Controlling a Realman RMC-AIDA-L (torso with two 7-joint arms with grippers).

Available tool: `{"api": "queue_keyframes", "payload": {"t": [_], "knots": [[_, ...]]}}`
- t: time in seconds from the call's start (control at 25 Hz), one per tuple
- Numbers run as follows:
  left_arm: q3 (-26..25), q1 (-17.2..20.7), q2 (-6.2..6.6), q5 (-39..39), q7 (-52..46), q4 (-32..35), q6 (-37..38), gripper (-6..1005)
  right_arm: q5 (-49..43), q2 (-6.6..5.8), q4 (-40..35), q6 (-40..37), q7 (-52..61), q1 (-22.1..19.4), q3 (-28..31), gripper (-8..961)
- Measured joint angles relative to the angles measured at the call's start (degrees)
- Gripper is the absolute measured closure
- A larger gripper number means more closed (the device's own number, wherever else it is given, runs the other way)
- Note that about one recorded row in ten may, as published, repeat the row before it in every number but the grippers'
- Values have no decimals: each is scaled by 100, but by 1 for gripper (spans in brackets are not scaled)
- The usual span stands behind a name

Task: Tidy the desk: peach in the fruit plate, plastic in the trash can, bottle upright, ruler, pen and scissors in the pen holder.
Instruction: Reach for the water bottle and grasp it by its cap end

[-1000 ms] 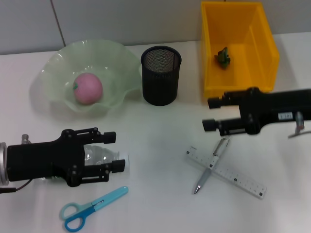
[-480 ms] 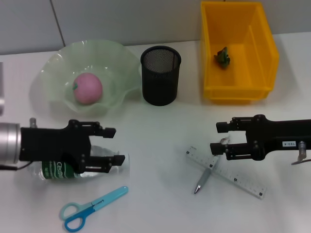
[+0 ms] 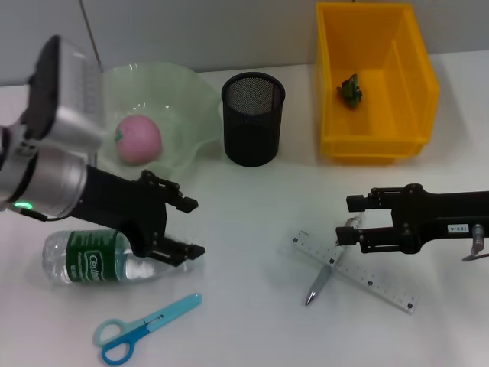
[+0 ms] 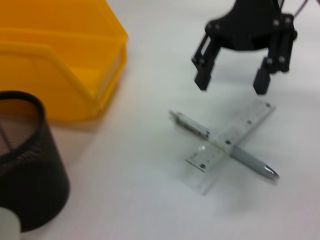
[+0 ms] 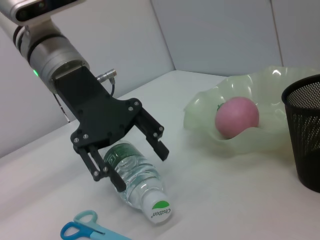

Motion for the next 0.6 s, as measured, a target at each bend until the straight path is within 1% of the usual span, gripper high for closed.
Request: {"api": "queue_keyframes", "payload": {"t": [0.04,0.12,0.16,0.28,0.44,0.6], "knots": [[170,-135,-4,180,-122,15,-1,274,0,-4,1,2,4,0,-4,228],[236,-177,-6,236,-170,20,-2,274,0,-14,2,6,22,8,-18,228],[497,-317,-11,471,-359,29,-32,274,0,-17,3,8,27,15,-23,228],[776,-467,-19,690,-581,32,-82,274,0,-23,6,21,32,30,-33,228],[1001,-622,-45,950,-800,13,-148,274,0,-27,8,69,34,38,-40,227],[1103,-664,-54,1014,-865,-25,-232,274,0,-27,8,79,33,45,-40,227]]}}
